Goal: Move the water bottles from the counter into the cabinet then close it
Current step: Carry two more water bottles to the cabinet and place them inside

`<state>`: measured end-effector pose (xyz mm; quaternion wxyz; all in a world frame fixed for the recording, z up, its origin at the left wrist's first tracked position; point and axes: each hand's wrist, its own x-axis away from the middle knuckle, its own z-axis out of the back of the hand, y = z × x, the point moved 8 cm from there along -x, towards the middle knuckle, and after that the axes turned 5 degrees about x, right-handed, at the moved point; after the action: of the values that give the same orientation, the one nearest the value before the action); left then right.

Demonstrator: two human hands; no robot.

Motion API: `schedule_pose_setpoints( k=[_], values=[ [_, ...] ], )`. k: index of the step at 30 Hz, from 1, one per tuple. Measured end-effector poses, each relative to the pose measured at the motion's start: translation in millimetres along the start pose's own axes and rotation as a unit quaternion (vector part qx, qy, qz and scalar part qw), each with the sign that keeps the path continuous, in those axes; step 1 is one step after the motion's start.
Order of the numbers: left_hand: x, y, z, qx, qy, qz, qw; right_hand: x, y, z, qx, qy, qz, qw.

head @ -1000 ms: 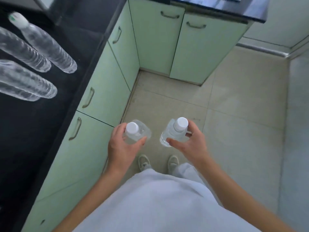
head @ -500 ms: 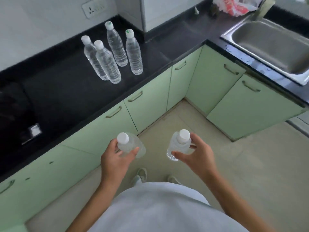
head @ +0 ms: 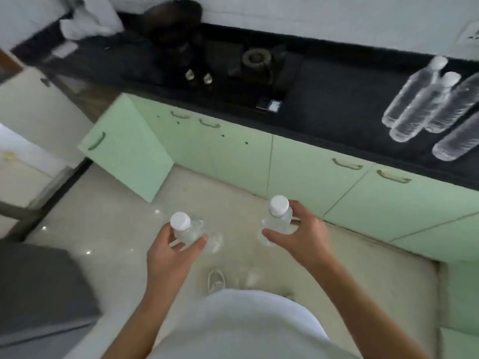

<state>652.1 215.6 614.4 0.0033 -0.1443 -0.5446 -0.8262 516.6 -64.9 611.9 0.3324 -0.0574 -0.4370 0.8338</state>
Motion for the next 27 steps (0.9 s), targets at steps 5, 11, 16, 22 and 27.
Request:
schedule_pose_setpoints(
  k=[5,11,16,22,27],
  values=[
    [24.9,-51.3,122.5,0.019,0.140,0.045,0.989,-0.1,-94.2,-91.9,0.008,-0.109,0.096,0.989],
    [35.8,-112.8,234.4,0.025,0.212,0.078,0.974,25.3,-156.8,-188.3,0.017,-0.160,0.117,0.980],
    [15.0,-140.5,296.8,0.016,0.198,0.085,0.976,43.0,-169.9,-243.1,0.015,-0.136,0.084,0.987],
    [-32.5,-144.3,338.8,-0.004,0.164,0.066,0.984,42.0,-189.8,-283.3,0.025,-0.130,0.057,0.990],
    [-81.4,-150.2,372.0,0.016,0.165,0.075,0.983,9.6,-223.4,-328.9,0.047,-0.145,0.068,0.986]
  ],
)
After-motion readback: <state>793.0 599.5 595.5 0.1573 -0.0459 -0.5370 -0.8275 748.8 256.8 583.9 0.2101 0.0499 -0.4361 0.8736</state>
